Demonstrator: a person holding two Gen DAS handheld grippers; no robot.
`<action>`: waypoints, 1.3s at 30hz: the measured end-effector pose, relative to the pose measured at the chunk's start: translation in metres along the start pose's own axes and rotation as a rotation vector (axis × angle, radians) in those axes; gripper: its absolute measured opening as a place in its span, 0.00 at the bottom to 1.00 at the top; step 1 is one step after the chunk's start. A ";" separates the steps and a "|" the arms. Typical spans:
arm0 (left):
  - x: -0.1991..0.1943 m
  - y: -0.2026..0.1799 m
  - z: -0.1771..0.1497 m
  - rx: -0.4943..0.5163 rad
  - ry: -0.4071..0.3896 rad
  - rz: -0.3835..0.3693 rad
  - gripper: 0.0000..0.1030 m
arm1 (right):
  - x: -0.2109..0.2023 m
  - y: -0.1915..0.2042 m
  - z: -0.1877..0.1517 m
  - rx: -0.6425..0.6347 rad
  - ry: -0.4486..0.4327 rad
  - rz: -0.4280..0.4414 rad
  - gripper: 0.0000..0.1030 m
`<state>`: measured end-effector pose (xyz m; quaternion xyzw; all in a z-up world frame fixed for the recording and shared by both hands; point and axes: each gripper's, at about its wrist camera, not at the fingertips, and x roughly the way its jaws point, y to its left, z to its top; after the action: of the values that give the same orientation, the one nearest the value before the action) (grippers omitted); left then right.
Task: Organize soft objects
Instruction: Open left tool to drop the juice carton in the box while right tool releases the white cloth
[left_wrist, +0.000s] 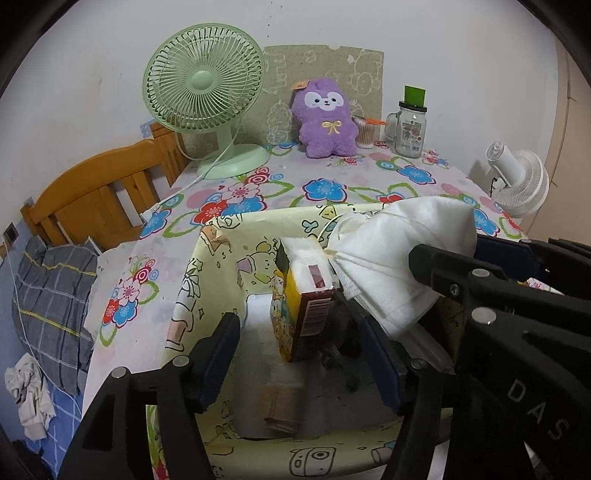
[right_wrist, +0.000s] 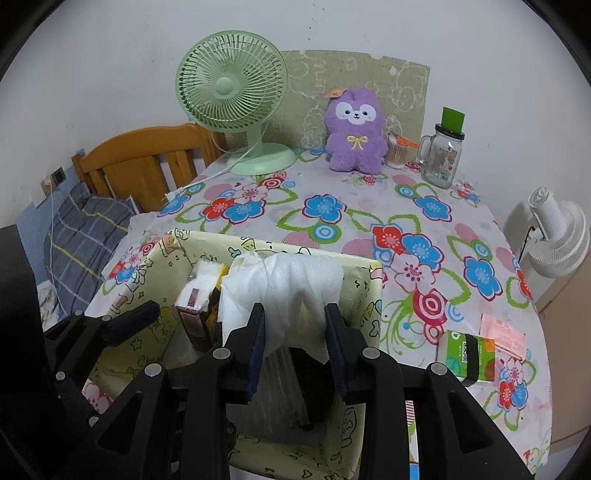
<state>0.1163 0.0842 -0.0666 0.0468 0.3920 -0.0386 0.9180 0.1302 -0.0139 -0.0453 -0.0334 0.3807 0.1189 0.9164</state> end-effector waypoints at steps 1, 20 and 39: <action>0.000 0.000 -0.001 0.000 0.001 0.000 0.70 | 0.001 0.000 0.000 -0.001 0.001 0.000 0.36; -0.017 -0.005 -0.004 0.018 -0.020 -0.014 0.81 | -0.016 0.001 -0.003 -0.036 -0.043 -0.064 0.80; -0.047 -0.030 -0.001 0.027 -0.065 -0.039 0.93 | -0.050 -0.014 -0.015 -0.033 -0.091 -0.092 0.83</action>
<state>0.0798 0.0559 -0.0353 0.0499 0.3620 -0.0634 0.9287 0.0893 -0.0393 -0.0210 -0.0605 0.3347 0.0843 0.9366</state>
